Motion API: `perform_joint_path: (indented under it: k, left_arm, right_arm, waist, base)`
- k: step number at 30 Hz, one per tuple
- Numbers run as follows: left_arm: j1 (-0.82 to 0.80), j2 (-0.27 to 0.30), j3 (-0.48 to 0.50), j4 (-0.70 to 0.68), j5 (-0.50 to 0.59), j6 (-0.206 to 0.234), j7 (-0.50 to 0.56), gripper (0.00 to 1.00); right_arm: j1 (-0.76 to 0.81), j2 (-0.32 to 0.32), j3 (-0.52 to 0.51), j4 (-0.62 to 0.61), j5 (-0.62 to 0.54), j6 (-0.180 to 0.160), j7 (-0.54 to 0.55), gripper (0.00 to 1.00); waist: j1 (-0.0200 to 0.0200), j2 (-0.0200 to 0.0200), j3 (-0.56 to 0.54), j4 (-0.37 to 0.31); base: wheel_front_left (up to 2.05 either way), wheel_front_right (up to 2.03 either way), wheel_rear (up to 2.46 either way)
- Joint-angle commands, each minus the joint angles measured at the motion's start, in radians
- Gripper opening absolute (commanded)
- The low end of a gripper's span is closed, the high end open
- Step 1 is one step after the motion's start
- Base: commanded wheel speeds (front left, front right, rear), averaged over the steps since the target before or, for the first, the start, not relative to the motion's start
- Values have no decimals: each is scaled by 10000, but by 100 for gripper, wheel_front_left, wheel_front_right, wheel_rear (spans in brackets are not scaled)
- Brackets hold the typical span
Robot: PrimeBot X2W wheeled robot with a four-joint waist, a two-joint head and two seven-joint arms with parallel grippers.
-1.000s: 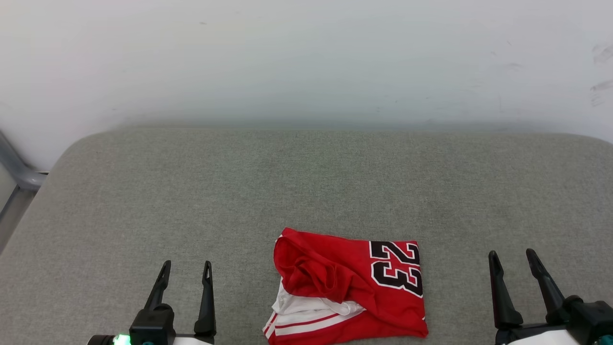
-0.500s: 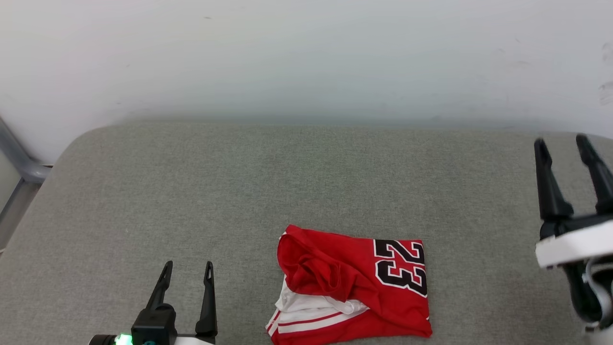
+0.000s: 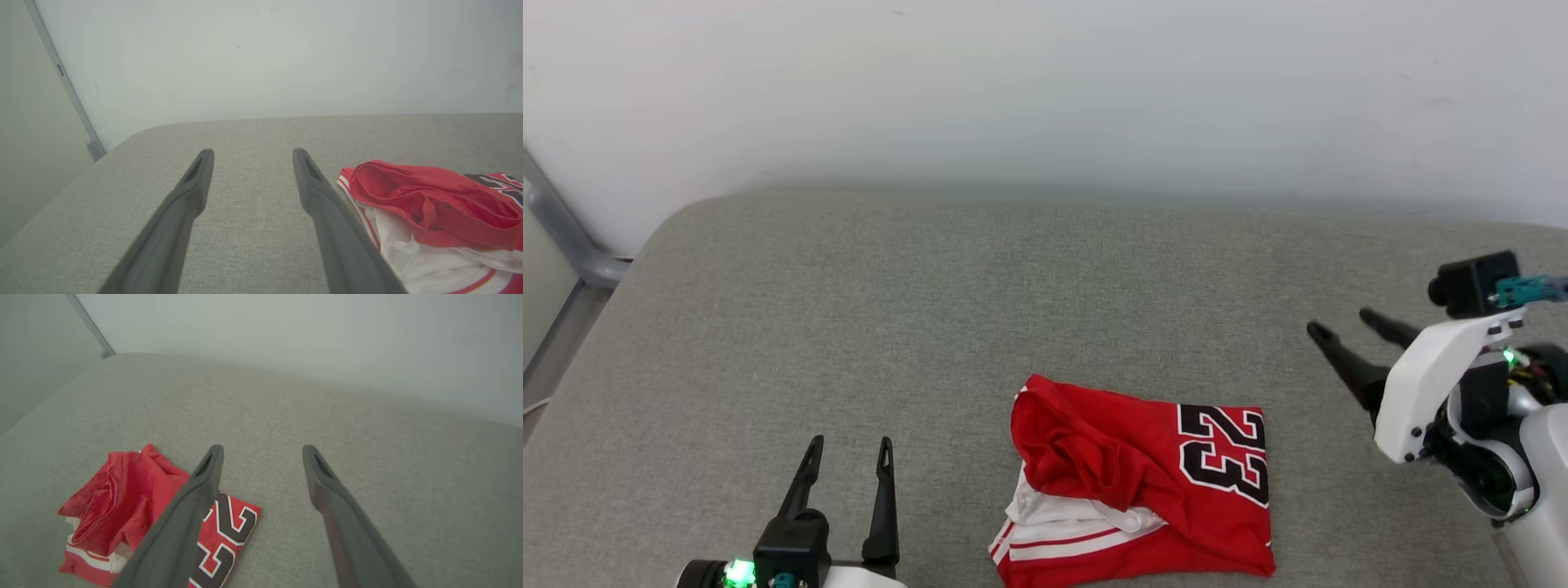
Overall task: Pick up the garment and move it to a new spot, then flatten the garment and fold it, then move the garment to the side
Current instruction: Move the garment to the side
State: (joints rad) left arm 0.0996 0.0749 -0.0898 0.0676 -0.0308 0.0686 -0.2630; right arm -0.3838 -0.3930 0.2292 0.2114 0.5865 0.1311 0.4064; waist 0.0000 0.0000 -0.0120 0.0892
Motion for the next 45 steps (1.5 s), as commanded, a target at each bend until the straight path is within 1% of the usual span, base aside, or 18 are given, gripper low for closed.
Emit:
perform_joint_path:
  k: [1,5,9,19,23,26,30,31,32,33,39,45]
  left_arm:
    - [-121,-46,-38,5,54,-38,-20,100]
    - [-246,-62,-114,6,58,-28,-20,100]
    - [-375,-75,-145,27,50,-35,-20,100]
    - [-749,-109,-235,88,74,-89,-20,100]
    - [-929,-117,-272,115,90,-117,-20,100]
    - [-1013,-124,-286,150,97,-120,-20,100]
    - [-1071,-133,-257,173,81,-114,-20,100]
    - [-1060,-132,-242,189,78,-113,-20,100]
    - [-1055,-134,-230,204,73,-114,-20,100]
    - [-1055,-137,-225,220,64,-115,-20,100]
    - [-986,-149,-172,286,11,-121,-20,100]
    - [-883,-155,-102,301,-8,-126,-20,100]
  right_arm:
    - [-52,-74,195,308,345,-10,506,100]
    - [183,-94,549,886,921,-8,1297,100]
    - [365,-35,900,1348,1345,-10,1685,100]
    - [541,451,1546,2488,1872,-8,1478,100]
    - [650,687,2068,3067,1969,-8,1430,100]
    - [685,842,2347,3424,2080,-10,1214,100]
    - [569,908,2801,3561,2229,-8,850,100]
    - [532,855,2902,3545,2236,-8,688,47]
    - [465,800,2956,3544,2253,-8,511,5]
    - [411,760,3031,3544,2310,-8,389,0]
    - [-156,350,3358,3247,2357,-10,-680,0]
    - [-697,-192,3825,2736,2057,-8,-1600,0]
  waist:
    - [0,0,114,98]
    - [0,0,343,274]
    - [0,0,581,443]
    - [0,0,1097,731]
    - [0,0,1287,830]
    - [0,0,1368,880]
    - [0,0,1429,904]
    - [0,0,1433,902]
    - [0,0,1433,900]
    - [0,0,1428,898]
    - [0,0,1318,822]
    - [0,0,1140,564]
  base:
    - [0,0,0]
    - [0,0,0]
    - [0,0,0]
    - [0,0,0]
    - [0,0,0]
    - [0,0,0]
    - [0,0,0]
    - [0,0,0]
    - [0,0,0]
    - [0,0,0]
    - [0,0,0]
    - [0,0,0]
